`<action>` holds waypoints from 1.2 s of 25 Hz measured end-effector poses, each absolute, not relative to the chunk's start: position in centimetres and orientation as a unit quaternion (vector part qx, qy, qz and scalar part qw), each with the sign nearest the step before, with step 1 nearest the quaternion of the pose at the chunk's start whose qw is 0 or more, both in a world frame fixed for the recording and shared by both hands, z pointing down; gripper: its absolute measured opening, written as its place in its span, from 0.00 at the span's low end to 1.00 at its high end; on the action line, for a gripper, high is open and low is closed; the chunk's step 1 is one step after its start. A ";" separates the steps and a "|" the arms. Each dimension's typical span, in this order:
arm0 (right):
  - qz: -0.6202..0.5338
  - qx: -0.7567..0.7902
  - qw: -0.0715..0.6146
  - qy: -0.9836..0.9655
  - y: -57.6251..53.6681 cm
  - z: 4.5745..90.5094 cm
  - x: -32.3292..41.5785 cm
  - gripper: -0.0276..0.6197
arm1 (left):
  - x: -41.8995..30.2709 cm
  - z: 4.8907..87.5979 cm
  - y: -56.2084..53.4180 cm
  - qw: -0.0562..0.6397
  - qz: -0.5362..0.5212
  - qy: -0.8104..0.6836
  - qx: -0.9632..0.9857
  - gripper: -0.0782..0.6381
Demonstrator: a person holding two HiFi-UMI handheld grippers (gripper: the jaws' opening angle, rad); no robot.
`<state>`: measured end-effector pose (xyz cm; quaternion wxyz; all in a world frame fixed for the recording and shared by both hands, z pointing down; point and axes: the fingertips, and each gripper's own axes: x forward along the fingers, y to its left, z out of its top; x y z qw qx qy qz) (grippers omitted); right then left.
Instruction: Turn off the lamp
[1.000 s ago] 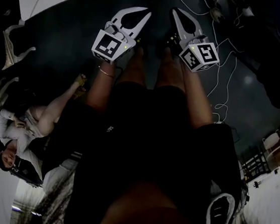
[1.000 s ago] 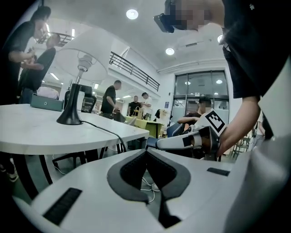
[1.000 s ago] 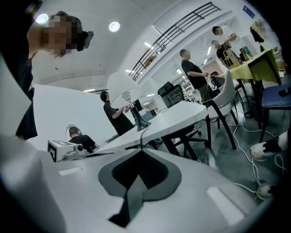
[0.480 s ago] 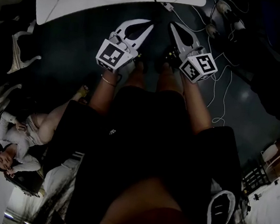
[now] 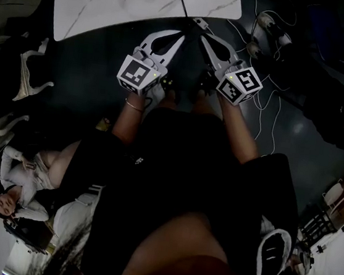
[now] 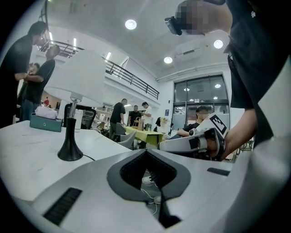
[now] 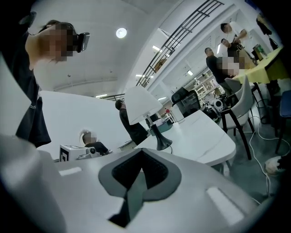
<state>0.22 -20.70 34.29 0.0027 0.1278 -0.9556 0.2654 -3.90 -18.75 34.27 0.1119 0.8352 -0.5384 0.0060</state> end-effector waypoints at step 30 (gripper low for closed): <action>0.205 0.077 -0.030 -0.975 -21.8 25.5 2.2 0.04 | 0.0 26.7 -21.7 0.039 0.033 -0.503 0.863 0.12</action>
